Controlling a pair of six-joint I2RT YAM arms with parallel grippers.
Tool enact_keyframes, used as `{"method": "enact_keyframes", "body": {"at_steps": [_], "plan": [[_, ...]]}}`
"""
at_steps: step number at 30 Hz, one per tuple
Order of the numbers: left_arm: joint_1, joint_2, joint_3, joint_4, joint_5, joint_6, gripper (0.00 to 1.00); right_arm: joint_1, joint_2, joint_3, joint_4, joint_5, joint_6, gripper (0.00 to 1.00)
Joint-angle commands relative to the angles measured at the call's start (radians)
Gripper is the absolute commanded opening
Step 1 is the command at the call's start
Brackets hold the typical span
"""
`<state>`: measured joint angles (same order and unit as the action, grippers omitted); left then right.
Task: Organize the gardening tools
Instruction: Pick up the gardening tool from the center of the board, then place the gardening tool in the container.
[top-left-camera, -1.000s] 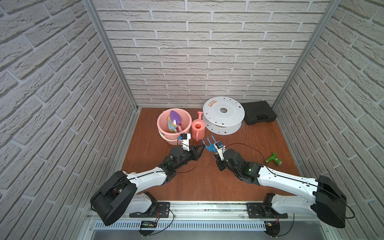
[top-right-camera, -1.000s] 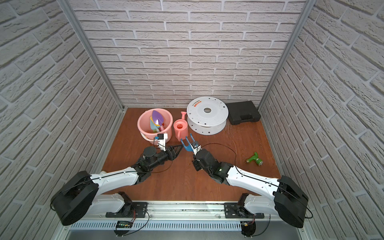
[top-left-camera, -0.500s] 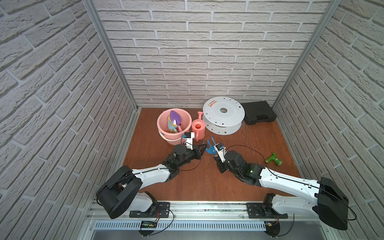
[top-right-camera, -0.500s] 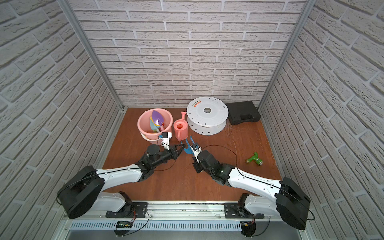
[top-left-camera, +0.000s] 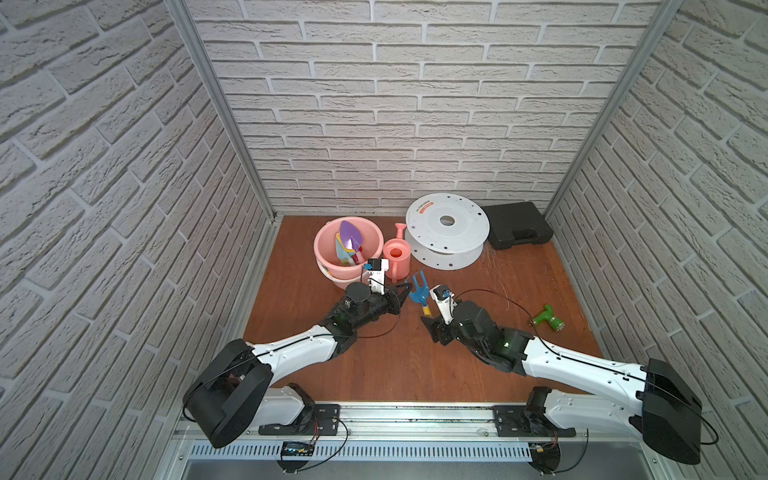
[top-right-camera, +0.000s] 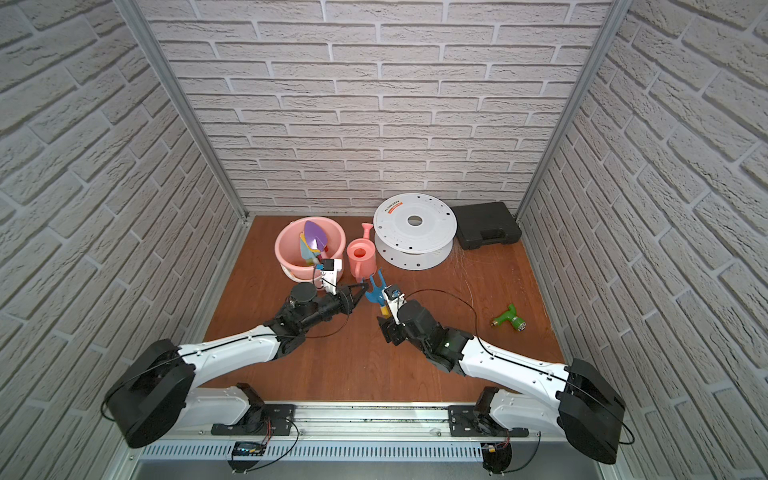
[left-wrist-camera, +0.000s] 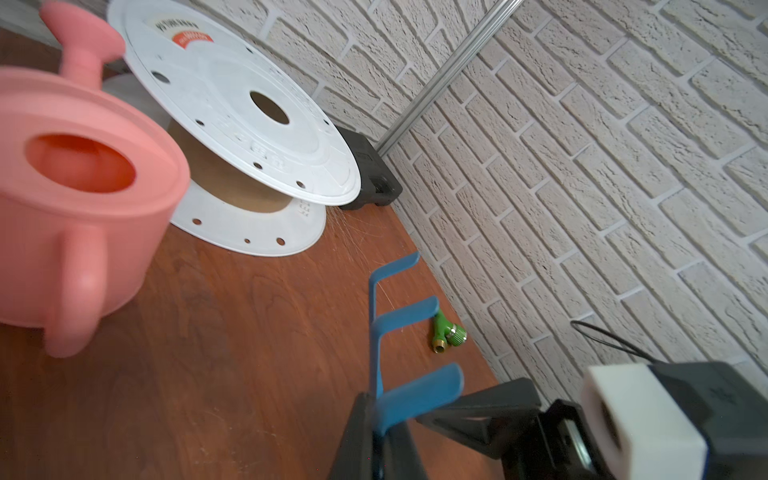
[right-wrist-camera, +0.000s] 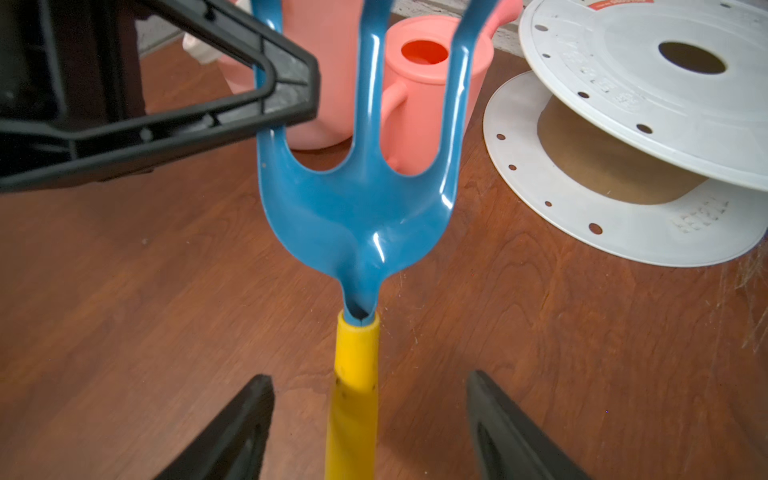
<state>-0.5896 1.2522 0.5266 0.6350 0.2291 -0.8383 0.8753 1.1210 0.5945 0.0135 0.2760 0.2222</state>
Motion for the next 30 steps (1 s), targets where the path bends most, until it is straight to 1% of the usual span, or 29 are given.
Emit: {"method": "enact_keyframes", "body": {"at_steps": [1, 3, 4, 8, 13, 15, 19, 22, 26, 30], "plan": [[0.024, -0.128, 0.086, -0.157, -0.04, 0.129, 0.0, 0.005, -0.046, -0.019, 0.044, 0.017, 0.004, 0.95], [0.029, -0.2, 0.127, -0.261, -0.075, 0.204, 0.0, 0.005, -0.073, -0.025, 0.04, 0.017, 0.01, 0.97], [0.028, -0.228, 0.151, -0.305, -0.105, 0.246, 0.0, 0.005, -0.085, -0.029, 0.038, 0.015, 0.011, 0.99], [0.051, -0.308, 0.245, -0.446, -0.203, 0.378, 0.0, 0.005, -0.131, -0.043, 0.041, -0.003, 0.02, 1.0], [0.095, -0.328, 0.334, -0.467, -0.26, 0.456, 0.0, 0.005, -0.149, -0.045, 0.036, -0.028, 0.03, 1.0], [0.109, -0.311, 0.391, -0.485, -0.301, 0.499, 0.0, 0.006, -0.158, -0.043, 0.026, -0.029, 0.036, 1.0], [0.161, -0.253, 0.498, -0.526, -0.318, 0.535, 0.0, 0.006, -0.184, -0.047, 0.016, -0.037, 0.051, 1.0], [0.195, -0.202, 0.572, -0.553, -0.334, 0.591, 0.0, 0.007, -0.209, -0.05, 0.01, -0.044, 0.059, 1.0], [0.259, -0.14, 0.666, -0.593, -0.327, 0.68, 0.0, 0.005, -0.241, -0.056, 0.001, -0.056, 0.066, 1.0], [0.318, -0.087, 0.717, -0.591, -0.306, 0.763, 0.0, 0.007, -0.252, -0.058, 0.004, -0.073, 0.073, 1.0]]}}
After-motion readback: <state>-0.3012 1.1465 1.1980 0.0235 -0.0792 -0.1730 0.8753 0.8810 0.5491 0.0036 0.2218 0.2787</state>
